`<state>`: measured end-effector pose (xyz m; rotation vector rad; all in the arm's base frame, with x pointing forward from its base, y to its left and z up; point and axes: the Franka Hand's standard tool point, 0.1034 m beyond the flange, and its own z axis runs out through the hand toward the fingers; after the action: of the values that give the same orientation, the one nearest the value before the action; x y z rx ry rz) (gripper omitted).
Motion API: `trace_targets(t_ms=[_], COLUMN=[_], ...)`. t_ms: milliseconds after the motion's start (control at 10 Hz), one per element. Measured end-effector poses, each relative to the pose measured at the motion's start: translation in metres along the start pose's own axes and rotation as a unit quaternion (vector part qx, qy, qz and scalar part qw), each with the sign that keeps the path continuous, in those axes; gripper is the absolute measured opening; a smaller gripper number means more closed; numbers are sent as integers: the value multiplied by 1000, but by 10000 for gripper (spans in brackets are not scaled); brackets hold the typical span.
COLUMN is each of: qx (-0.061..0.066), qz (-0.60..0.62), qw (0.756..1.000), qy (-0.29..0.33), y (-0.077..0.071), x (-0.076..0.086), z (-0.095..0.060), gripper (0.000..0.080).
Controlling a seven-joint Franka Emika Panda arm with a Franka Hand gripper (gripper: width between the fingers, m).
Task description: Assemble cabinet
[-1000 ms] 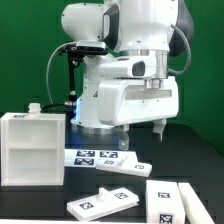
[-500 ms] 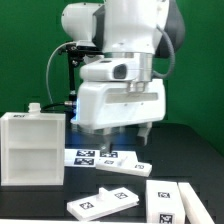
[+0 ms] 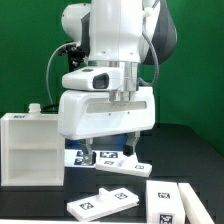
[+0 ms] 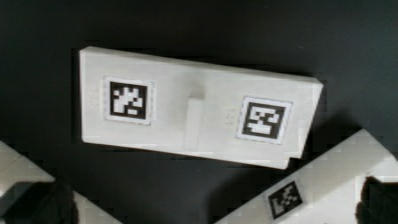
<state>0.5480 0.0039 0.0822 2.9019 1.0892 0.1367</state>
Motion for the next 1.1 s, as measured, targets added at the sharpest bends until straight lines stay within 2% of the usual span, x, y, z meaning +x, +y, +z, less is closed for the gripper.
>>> trace_targets(t_ms=[100,300,400,500,700,900,1100], qx=[14,17,20,23,24,24,24], qz=[21,39,42,43,36,35,35], qw=[1000,999,999,999,999,999,999], qy=[-12,-14,-17,-19,-19,-18,-19], y=[5,13,10,6,7,8,8], x=[0,6,3,3,-5,-6,-7], z=[11,36,48,54,69,71,71], gripper=[797,797,797,797,797,797,521])
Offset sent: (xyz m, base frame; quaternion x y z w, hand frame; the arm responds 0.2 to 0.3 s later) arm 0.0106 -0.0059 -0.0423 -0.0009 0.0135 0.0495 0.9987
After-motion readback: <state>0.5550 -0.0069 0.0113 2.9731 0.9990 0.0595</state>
